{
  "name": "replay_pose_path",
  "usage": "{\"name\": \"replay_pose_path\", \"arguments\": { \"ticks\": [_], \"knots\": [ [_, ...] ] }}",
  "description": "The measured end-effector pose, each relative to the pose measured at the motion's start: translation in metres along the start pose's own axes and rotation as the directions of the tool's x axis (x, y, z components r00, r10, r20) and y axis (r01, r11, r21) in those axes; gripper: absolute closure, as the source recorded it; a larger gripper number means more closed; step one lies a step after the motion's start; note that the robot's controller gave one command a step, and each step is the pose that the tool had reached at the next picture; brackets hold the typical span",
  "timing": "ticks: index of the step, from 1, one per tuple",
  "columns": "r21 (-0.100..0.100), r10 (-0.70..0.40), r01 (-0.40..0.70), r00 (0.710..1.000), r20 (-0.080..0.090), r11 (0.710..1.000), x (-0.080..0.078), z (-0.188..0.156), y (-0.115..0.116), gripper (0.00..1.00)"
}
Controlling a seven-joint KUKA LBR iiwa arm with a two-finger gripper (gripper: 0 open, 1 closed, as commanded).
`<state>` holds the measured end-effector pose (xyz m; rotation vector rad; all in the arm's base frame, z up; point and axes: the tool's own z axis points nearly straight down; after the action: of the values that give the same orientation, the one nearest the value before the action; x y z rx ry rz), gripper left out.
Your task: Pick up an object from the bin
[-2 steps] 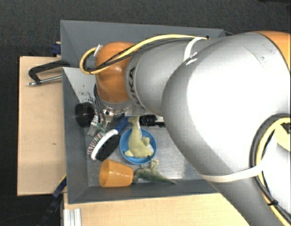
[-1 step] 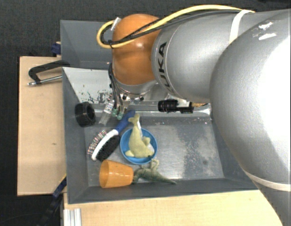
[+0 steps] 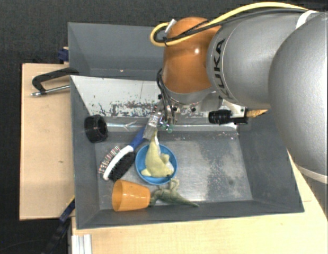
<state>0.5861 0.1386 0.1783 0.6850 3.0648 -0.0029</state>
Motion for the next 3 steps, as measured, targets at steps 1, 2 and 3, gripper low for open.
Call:
{"name": "replay_pose_path", "arguments": {
  "ticks": [1, 2, 3],
  "knots": [
    [-0.003, -0.006, 0.006, 1.000, -0.001, 1.000, 0.003, 0.000, 0.004, 0.00],
    [-0.003, -0.463, 0.463, 0.886, 0.015, 0.887, 0.027, 0.103, -0.028, 0.00],
    [-0.004, -0.465, 0.465, 0.885, 0.013, 0.885, 0.029, 0.105, -0.027, 1.00]
  ]
}}
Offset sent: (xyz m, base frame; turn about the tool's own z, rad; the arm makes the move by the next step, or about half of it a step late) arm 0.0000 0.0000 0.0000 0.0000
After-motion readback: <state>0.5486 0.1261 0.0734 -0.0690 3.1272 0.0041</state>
